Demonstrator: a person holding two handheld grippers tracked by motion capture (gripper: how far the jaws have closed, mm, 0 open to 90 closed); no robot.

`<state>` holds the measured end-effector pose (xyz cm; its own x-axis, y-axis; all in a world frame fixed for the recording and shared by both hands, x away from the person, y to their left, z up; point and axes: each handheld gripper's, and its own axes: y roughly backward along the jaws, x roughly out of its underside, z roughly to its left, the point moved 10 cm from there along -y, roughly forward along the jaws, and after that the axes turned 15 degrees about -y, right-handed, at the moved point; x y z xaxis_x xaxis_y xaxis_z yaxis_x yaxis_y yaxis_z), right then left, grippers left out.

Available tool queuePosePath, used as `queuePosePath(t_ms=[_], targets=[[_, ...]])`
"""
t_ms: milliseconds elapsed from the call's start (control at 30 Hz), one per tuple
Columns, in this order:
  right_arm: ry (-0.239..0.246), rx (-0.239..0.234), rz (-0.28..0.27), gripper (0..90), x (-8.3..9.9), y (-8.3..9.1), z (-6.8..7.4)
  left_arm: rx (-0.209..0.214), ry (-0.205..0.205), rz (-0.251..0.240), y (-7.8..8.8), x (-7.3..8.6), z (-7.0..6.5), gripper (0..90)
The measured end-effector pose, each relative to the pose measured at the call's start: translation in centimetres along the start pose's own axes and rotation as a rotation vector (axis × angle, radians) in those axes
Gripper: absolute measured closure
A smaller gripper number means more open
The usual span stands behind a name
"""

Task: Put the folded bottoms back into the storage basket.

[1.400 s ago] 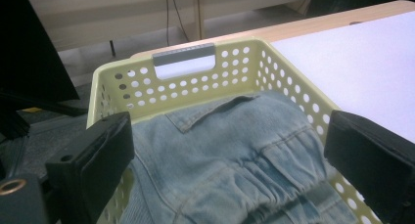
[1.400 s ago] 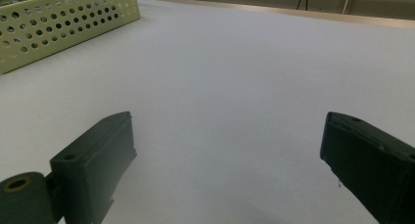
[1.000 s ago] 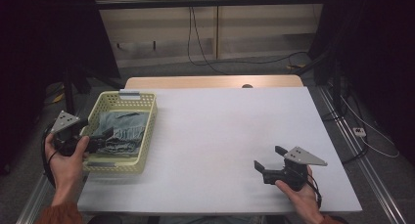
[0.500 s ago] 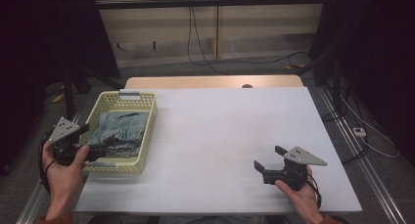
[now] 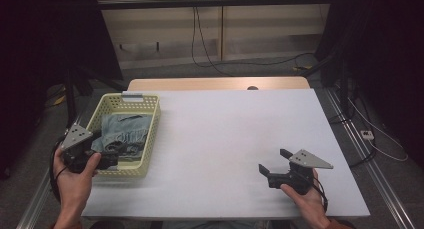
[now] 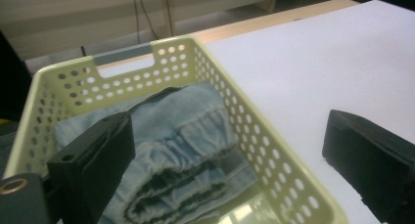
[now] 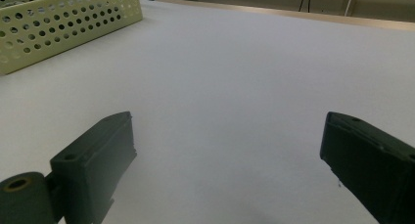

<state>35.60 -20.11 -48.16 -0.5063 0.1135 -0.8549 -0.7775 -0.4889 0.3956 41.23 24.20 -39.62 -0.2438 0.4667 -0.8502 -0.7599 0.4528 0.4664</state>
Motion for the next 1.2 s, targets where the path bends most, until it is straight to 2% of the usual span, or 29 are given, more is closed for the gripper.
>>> queuePosePath(t_ms=[200, 300, 400, 467, 533, 633, 833, 967, 1200], targets=[[-0.002, 0.000, -0.001, 5.8, 0.0, 0.0, 0.0, 0.008, -0.017, -0.001, -1.2, -0.5, -1.1, 5.4], [-0.002, 0.000, 0.000, 5.9, 0.0, 0.0, 0.0, 0.039, -0.024, -0.008, -1.7, -0.8, -1.9, 5.4], [-0.002, 0.000, -0.001, 5.9, 0.0, 0.0, 0.0, 0.040, -0.034, -0.018, -2.0, -1.3, -2.3, 5.4], [-0.003, -0.001, 0.000, 5.8, 0.0, 0.0, 0.0, 0.061, -0.038, -0.021, -2.2, -1.6, -2.9, 5.4], [-0.003, -0.002, 0.000, 5.9, 0.0, 0.0, 0.0, 0.052, -0.042, -0.016, -2.4, -1.8, -3.2, 6.0], [-0.003, -0.002, 0.000, 5.9, 0.0, 0.0, 0.0, 0.086, -0.044, -0.032, -2.8, -2.2, -4.1, 5.8], [-0.001, -0.002, 0.000, 5.9, 0.0, 0.0, 0.0, 0.146, -0.097, -0.051, -3.5, -3.0, -6.1, 5.8], [-0.001, -0.003, 0.001, 5.9, 0.0, 0.0, 0.0, 0.168, -0.086, -0.059, -3.9, -3.6, -7.2, 5.8], [-0.003, -0.004, 0.003, 5.9, 0.1, 0.0, 0.0, 0.207, -0.093, -0.066, -5.0, -4.1, -8.9, 5.8]])
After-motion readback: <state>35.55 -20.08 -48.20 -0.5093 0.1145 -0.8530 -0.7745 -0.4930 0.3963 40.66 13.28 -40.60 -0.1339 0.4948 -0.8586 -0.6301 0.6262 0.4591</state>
